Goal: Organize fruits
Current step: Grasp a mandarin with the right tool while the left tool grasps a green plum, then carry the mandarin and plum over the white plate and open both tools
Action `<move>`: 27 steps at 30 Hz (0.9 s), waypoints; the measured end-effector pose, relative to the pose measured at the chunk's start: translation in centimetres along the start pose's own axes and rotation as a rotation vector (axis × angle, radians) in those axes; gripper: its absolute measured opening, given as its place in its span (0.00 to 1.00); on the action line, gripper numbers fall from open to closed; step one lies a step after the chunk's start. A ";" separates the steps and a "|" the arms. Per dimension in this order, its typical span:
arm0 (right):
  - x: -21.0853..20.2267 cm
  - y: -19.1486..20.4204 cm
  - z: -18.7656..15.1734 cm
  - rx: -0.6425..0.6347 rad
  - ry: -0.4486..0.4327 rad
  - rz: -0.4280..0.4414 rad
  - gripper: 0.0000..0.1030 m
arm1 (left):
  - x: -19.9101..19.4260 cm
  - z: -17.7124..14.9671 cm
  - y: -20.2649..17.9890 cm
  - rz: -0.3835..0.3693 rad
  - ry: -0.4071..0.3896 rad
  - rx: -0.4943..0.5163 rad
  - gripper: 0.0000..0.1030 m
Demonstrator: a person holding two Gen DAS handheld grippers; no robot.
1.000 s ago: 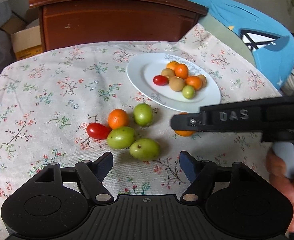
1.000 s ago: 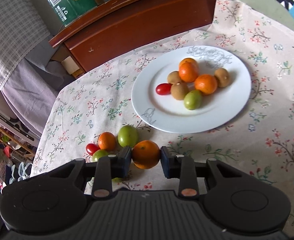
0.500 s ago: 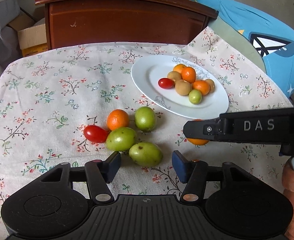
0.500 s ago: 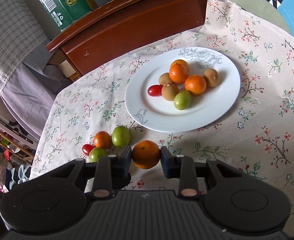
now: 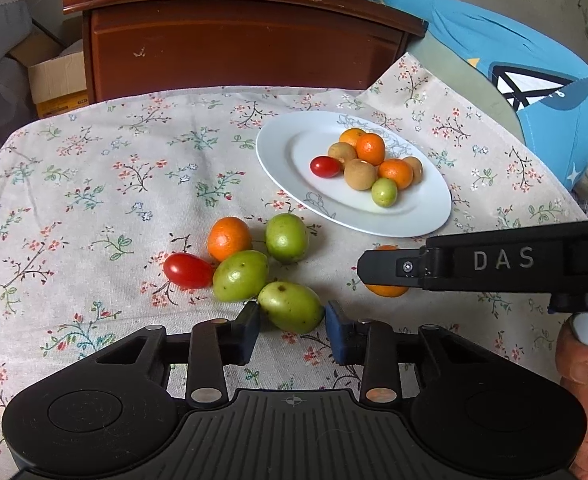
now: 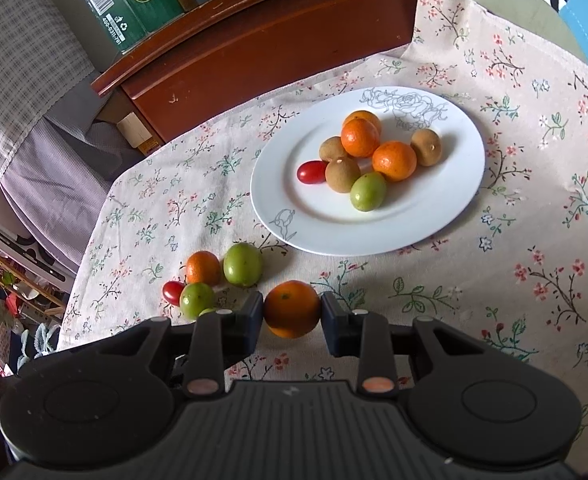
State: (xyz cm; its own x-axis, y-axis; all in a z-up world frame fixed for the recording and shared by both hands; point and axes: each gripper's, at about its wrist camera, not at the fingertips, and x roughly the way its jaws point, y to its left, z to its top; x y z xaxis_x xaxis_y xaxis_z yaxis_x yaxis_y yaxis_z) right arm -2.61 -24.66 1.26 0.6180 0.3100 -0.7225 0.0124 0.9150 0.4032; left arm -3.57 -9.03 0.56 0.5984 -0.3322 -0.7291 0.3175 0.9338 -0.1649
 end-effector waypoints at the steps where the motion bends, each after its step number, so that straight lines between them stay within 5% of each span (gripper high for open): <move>1: 0.0 0.0 0.0 0.001 0.001 -0.001 0.30 | -0.1 0.0 0.0 -0.002 0.000 0.001 0.32; 15: -0.8 0.1 0.4 0.012 -0.020 0.027 0.30 | -2.7 1.0 -0.4 -0.011 -0.072 0.011 0.32; 27: -4.6 -0.2 4.0 0.025 -0.151 0.040 0.30 | -4.5 5.1 1.5 -0.033 -0.143 -0.036 0.32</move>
State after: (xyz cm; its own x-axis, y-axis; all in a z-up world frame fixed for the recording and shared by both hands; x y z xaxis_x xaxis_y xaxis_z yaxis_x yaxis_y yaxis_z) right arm -2.35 -27.28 6.75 0.7292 0.3025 -0.6138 0.0038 0.8952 0.4457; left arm -1.98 -6.81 6.99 0.6873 -0.3759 -0.6215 0.3136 0.9254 -0.2128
